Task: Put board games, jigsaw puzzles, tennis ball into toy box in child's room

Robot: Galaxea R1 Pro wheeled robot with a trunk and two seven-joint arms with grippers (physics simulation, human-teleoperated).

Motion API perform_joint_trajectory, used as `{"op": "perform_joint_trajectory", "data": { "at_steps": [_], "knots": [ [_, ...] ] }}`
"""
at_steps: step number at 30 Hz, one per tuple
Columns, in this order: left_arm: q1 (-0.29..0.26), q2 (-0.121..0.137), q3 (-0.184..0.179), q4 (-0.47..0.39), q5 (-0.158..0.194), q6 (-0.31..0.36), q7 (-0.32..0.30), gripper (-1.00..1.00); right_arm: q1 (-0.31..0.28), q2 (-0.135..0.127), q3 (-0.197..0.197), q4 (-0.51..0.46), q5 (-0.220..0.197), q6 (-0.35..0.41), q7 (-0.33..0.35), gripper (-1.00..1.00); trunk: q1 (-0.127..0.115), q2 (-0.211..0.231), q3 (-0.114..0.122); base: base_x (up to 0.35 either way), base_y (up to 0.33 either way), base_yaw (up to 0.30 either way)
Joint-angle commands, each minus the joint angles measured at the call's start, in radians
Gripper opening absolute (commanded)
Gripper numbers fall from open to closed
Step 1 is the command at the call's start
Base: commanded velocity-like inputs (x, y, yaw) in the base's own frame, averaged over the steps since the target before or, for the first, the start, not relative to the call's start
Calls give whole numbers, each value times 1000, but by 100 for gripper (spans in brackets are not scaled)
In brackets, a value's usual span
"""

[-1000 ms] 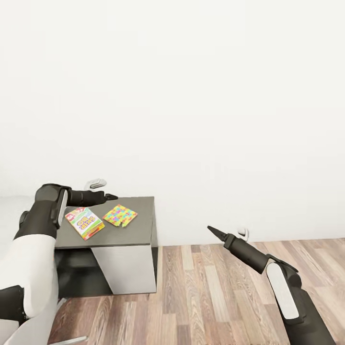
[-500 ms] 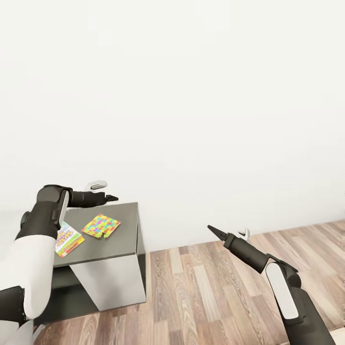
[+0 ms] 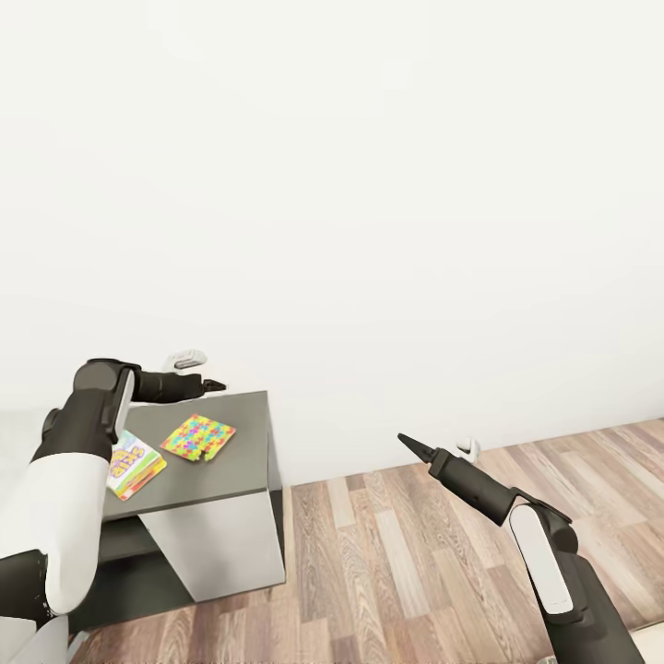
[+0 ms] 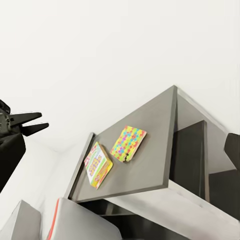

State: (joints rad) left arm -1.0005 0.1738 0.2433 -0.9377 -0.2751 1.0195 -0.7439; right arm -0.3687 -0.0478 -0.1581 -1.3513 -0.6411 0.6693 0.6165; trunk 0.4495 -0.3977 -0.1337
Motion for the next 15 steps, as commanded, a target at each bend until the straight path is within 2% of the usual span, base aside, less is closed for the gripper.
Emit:
{"op": "perform_joint_trajectory", "data": {
  "at_steps": [1,12,15],
  "knots": [
    [-1,0,2,3,-10,2,-5,100,-1,1,-1,-1,-4,7,-1,100,0,-2,-2,-61,166,-1],
    [-1,0,2,19,-10,-23,16,100,-1,1,0,1,-4,11,-6,100,0,-2,-2,-11,33,0],
    [-1,0,2,21,-10,-24,17,100,-1,0,0,3,-3,11,-5,100,0,-2,-2,85,2,0]
  ]
}}
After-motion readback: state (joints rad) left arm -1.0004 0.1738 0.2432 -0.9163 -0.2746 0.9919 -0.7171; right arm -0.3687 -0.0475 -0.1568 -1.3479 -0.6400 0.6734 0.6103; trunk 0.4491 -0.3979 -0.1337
